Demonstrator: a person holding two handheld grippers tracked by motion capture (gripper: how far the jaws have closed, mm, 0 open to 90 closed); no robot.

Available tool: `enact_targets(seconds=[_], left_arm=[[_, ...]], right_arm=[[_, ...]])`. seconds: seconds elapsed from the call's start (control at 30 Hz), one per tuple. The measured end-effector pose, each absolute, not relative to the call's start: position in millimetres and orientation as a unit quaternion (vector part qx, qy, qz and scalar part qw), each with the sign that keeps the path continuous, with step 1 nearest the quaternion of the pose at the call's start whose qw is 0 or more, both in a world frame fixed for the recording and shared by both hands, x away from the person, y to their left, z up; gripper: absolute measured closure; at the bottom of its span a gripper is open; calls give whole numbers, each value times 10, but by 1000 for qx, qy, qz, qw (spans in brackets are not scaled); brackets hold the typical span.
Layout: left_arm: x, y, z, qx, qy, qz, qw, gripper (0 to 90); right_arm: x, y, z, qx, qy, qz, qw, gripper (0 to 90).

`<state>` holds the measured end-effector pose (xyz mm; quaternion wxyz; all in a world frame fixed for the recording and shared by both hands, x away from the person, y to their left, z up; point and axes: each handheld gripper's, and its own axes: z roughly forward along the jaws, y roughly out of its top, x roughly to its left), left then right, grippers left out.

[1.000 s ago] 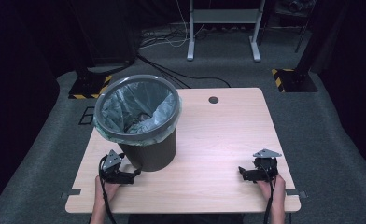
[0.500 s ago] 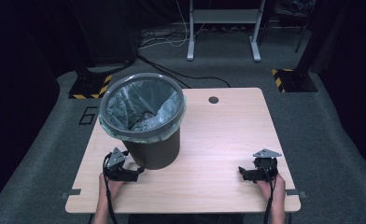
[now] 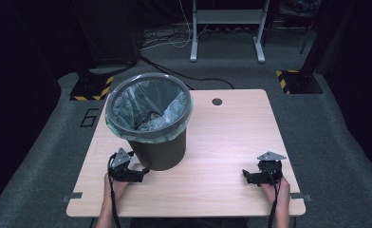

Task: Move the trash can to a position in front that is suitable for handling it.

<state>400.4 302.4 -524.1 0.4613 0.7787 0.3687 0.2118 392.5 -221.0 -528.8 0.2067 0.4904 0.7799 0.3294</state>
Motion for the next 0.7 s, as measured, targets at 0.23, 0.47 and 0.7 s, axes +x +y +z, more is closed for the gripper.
enact_targets(seconds=[0.23,0.47,0.7], left_arm=[[4030,3014,-5241,776,367,208,470,21],[4055,2994,-5239,776,365,206,471,25],[4071,2972,-5237,780,359,211,467,28]], right_arm=[[3925,-2210,-5288,490,780,329,207,9],[3924,-2209,-5287,491,780,330,206,9],[3924,-2209,-5287,491,780,329,206,9]])
